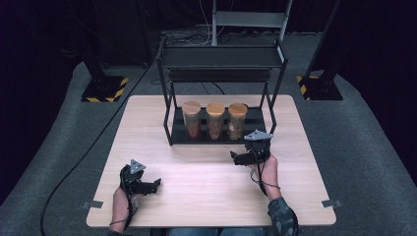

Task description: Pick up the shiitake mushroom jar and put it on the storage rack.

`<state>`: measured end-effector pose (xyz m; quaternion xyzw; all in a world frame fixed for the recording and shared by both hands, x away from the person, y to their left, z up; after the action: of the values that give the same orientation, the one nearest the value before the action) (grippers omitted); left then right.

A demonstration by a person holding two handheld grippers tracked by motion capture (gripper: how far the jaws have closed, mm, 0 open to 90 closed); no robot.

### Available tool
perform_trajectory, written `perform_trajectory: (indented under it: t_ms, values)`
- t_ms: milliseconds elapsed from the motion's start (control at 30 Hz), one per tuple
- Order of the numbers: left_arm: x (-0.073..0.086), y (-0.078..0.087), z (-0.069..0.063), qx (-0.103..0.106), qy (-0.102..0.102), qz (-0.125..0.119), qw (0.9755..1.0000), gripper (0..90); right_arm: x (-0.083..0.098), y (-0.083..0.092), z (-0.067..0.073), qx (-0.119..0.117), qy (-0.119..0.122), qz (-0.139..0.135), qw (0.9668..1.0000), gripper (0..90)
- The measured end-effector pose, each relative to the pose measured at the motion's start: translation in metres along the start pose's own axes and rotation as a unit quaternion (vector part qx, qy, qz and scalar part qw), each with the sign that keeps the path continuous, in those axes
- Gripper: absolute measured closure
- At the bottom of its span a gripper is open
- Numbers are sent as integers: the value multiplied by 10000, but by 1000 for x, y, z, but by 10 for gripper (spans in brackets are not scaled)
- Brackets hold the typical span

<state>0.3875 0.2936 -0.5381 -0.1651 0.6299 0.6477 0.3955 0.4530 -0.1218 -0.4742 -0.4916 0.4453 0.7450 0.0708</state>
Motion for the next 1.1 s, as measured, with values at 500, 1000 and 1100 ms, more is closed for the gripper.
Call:
perform_trajectory:
  t_ms: [500, 1000, 1100]
  values:
    - [0, 0, 0, -8, 7, -3, 10000, 2, 71, 19, 17, -82, -221, 142, 9996, 0]
    - [0, 0, 0, -15, 15, 0, 10000, 2, 116, 53, 1, 53, -629, 66, 9980, 0]
    - [0, 0, 0, -15, 16, 1, 10000, 2, 119, 57, -1, -15, -661, 44, 9978, 0]
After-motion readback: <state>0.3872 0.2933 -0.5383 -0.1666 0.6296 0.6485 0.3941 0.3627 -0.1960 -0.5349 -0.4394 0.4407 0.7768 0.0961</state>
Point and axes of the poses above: each handheld gripper's, and its own axes: y roughly backward along the jaws, x roughly out of its underside, z roughly to its left, the point moved 1 cm from there along -y, roughly forward along the jaws, and after that the axes turned 12 degrees about -x, right-handed, at the moved point
